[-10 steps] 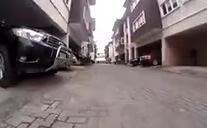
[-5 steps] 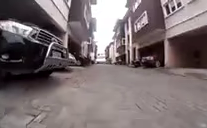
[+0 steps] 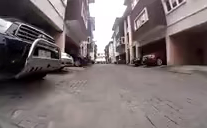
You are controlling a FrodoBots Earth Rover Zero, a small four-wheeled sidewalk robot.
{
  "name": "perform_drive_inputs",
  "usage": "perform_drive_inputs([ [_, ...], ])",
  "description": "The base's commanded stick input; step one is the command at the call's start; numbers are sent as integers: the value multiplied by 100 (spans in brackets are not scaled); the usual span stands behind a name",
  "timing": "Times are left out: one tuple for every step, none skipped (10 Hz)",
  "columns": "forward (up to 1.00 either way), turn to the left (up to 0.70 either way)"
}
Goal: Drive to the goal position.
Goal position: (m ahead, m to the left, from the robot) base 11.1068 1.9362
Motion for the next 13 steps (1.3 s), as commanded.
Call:
perform_drive_inputs([
  [70,0],
  [70,0],
  [70,0],
  [70,0],
  [70,0],
  [70,0],
  [70,0],
  [70,0],
  [70,0],
  [70,0],
  [70,0],
  [70,0],
  [70,0],
])
